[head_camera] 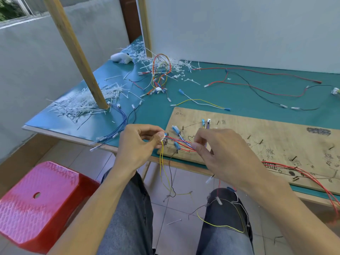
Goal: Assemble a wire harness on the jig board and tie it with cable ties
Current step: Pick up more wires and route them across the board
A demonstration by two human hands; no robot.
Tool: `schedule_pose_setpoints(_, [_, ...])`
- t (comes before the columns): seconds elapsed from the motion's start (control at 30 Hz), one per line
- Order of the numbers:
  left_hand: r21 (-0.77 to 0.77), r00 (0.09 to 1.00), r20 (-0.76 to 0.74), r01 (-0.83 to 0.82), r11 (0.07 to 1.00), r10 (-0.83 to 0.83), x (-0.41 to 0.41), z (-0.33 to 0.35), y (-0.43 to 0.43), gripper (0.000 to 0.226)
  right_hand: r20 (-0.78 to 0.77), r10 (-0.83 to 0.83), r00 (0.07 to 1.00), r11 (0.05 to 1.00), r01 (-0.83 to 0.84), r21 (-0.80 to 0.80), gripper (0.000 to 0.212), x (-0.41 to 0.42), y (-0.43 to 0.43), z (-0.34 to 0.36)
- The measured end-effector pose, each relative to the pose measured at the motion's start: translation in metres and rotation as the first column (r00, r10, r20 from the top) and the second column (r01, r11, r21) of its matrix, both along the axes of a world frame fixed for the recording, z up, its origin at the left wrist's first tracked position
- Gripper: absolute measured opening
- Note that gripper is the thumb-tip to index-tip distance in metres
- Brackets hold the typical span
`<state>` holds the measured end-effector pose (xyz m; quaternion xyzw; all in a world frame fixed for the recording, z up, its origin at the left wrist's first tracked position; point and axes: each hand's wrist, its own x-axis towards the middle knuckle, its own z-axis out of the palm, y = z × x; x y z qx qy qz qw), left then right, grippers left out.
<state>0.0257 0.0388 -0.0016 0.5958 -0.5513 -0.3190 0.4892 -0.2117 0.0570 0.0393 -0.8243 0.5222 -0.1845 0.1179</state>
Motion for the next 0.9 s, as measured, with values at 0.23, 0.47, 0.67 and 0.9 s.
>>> schedule_pose_setpoints(0.23, [-0.127, 0.942, 0.307, -0.098, 0.987, 0.133, -0.011, -0.004, -0.003, 0.007, -0.212, -0.192, 0.958, 0.981, 0.192, -0.020, 0.025, 0.016, -0.007, 0.001])
schedule_pose_setpoints(0.47, [-0.123, 0.916, 0.353, -0.155, 0.980, 0.190, -0.013, -0.015, -0.001, 0.004, -0.148, -0.206, 0.967, 0.977, 0.212, 0.024, 0.021, 0.014, -0.012, -0.006])
schedule_pose_setpoints(0.67, [0.018, 0.974, 0.190, -0.130, 0.991, 0.124, -0.011, -0.015, -0.007, 0.015, -0.141, -0.189, 0.972, 0.977, 0.200, 0.069, 0.015, -0.004, 0.000, -0.008])
schedule_pose_setpoints(0.9, [0.084, 0.990, 0.130, -0.066, 0.994, 0.055, -0.002, -0.017, -0.013, 0.015, -0.170, -0.179, 0.969, 0.974, 0.199, 0.105, 0.016, -0.048, 0.016, -0.002])
